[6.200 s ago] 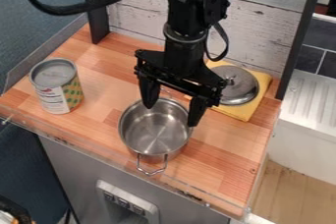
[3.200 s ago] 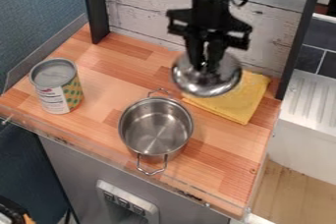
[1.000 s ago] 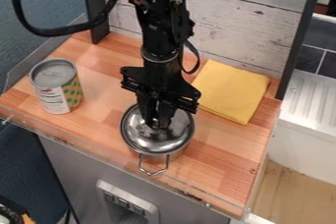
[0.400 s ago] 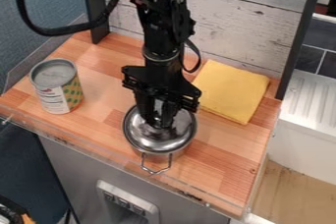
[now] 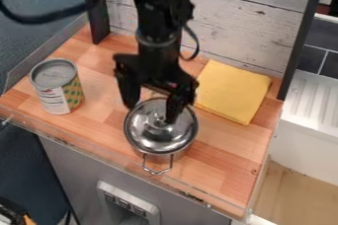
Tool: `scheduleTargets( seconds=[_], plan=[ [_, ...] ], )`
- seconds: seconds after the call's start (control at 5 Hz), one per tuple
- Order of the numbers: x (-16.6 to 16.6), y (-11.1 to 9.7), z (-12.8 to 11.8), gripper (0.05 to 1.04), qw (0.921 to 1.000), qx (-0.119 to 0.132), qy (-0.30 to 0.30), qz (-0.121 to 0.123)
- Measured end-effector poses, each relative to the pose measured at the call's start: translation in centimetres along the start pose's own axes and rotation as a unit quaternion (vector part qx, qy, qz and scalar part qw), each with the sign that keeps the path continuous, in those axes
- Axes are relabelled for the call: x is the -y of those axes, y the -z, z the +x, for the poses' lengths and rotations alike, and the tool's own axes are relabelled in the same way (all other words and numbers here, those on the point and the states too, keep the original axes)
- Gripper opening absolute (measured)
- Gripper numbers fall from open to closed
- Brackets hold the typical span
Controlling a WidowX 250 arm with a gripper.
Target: Moved the silver lid from the right top conner to the top of the silver pot
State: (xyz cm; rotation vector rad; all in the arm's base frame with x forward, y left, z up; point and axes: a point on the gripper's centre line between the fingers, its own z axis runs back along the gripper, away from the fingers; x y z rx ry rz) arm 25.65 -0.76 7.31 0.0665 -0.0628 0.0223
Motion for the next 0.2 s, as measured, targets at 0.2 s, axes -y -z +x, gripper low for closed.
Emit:
scheduleTargets(
  seconds=[0.2],
  plan=[
    [-0.64,-0.87,-0.41,1.005,0.9999,-0.010,-0.007,-0.004]
  ],
)
